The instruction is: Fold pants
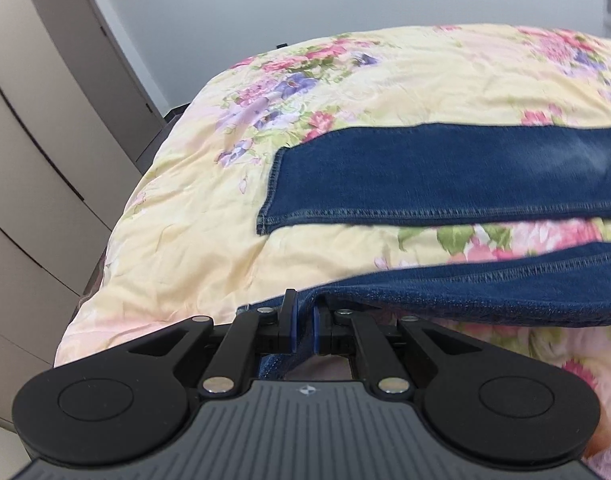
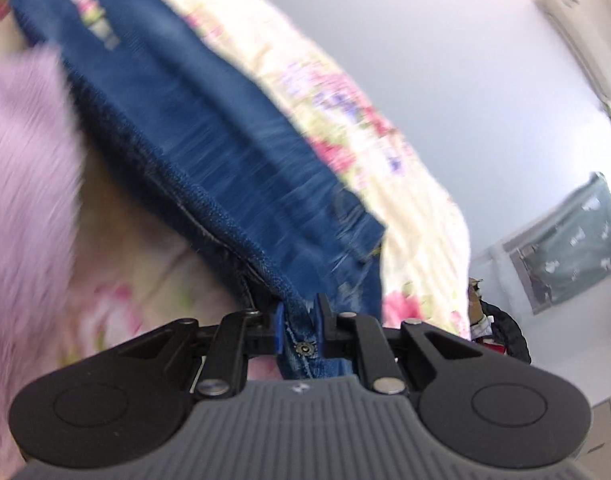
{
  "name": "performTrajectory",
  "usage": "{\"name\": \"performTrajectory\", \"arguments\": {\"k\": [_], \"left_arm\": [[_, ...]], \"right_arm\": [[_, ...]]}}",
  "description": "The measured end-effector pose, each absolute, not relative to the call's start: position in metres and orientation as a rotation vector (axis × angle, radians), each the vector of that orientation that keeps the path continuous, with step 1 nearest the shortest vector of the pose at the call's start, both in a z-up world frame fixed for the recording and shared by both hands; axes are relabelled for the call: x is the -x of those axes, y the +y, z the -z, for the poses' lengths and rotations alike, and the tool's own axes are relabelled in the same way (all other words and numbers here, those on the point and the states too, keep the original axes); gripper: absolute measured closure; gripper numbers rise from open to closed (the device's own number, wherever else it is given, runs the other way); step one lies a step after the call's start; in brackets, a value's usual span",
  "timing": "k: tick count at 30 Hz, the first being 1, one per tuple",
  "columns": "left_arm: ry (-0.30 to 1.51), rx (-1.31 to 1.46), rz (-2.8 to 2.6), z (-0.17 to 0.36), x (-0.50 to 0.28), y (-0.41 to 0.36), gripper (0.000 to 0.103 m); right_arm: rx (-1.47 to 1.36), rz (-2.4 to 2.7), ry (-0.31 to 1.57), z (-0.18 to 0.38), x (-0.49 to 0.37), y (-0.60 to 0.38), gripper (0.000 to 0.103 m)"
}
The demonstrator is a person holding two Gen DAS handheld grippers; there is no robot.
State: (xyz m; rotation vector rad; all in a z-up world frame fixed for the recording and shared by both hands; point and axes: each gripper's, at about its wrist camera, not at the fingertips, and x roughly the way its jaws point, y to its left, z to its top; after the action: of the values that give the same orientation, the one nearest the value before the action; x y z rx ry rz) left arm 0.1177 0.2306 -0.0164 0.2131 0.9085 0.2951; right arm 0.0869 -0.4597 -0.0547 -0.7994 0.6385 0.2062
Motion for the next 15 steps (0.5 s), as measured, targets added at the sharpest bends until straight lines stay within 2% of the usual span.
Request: {"name": "performTrajectory", "arguments": {"k": [7, 15], "left_arm": [[0.885, -0.241, -0.333, 0.004, -0.17, 0.236, 0.096], [0.887, -0.32, -0.355, 0.012, -0.276, 0.232, 0.097]], "right_arm": [[0.692, -0.125, 0.615, 0.017, -0.16, -0.449, 0.095], [0.658, -0.032, 0.65, 0.019, -0.283, -0.431, 0.095]]}}
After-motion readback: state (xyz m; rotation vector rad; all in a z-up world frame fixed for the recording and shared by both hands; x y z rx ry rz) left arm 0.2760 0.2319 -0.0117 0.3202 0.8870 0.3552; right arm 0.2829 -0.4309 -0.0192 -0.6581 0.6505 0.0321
